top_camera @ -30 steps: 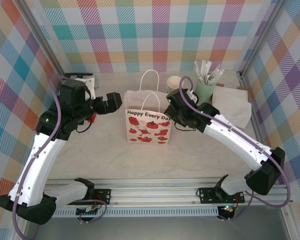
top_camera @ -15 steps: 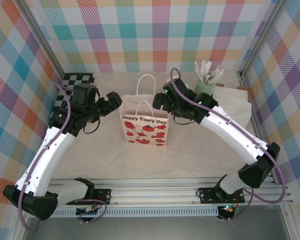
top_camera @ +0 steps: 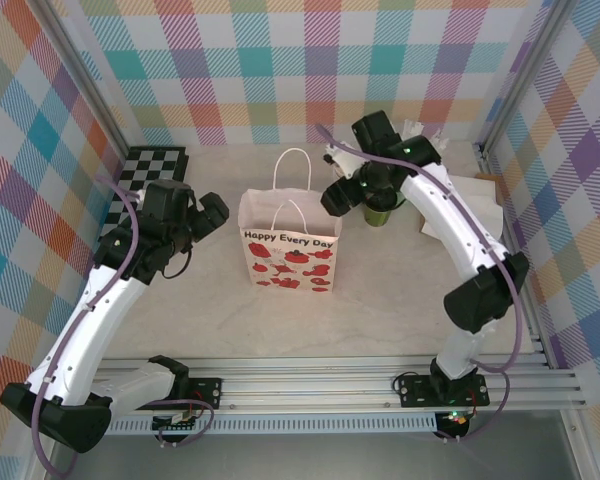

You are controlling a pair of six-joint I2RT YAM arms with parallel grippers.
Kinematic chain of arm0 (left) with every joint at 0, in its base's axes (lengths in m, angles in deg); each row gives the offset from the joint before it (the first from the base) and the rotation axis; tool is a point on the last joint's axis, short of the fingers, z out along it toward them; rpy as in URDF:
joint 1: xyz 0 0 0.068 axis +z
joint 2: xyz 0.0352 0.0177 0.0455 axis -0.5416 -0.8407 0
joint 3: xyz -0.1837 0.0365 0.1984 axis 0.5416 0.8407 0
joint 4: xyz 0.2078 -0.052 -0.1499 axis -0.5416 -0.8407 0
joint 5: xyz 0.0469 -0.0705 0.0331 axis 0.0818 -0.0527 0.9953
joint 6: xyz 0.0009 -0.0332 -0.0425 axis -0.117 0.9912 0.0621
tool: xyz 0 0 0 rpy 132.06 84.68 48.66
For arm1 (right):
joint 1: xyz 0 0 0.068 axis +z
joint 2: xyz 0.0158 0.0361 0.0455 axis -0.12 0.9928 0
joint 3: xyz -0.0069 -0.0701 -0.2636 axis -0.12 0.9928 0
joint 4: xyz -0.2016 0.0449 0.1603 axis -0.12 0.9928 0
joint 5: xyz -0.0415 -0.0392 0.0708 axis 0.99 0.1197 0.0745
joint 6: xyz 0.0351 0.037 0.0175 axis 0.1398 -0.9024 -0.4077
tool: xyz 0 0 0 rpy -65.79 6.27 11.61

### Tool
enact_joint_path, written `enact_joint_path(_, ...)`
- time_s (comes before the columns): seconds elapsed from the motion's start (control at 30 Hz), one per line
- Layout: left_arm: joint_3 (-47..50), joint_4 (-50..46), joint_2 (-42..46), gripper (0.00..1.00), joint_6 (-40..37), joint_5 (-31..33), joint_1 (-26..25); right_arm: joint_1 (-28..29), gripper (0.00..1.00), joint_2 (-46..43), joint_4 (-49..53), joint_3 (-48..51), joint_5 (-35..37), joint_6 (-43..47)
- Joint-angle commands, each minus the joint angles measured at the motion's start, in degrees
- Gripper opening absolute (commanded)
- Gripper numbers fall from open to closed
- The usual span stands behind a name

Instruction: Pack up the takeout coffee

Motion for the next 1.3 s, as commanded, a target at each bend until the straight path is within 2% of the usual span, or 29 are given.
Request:
enact_joint_path(0.0,1.2,-0.9,0.9,1.0,0.9,2.3,0.8,0.4,0.69,3.9,3.4,-5.9,-7.1,7.5)
enact_joint_path(0.13,0.9,-1.4,0.6,1.0,0.7,2.4,0.8,0.4,0.54,9.3,7.0,-11.2,-9.9,8.2)
enact_joint_path(0.27,0.9,-1.6,0.8,1.0,-0.1,2.4,0.8,0.4,0.33,9.6,7.6,-13.0,-8.8,6.8)
enact_joint_path(0.4,0.8,-0.3,0.9,1.0,-1.8,-0.4,0.8,0.4,0.15,6.5,8.0,-12.9,-5.7,-0.6)
enact_joint_path(0.53,0.9,2.1,0.5,1.0,-3.1,-3.7,0.8,1.2,0.03,0.9,4.8,-5.3,-1.8,-14.5)
enact_joint_path(0.73,-1.3,1.7,-1.5,1.0,-4.6,-4.0,0.8,2.6,0.0,-8.2,-2.6,7.6,2.1,-33.9)
enact_joint_path(0.83,-2.4,1.6,-2.4,1.0,-5.2,-4.8,0.8,4.8,0.0,-11.1,-4.6,11.4,6.8,-38.5)
enact_joint_path(1.0,-2.4,2.9,-2.7,1.0,-5.3,-6.1,0.8,7.6,0.0,-14.3,-7.2,16.1,9.7,-41.5)
enact_joint_path(1.27,-2.2,4.2,-2.9,1.0,-5.5,-7.9,0.8,8.7,0.01,-16.9,-14.0,25.3,7.8,-46.0)
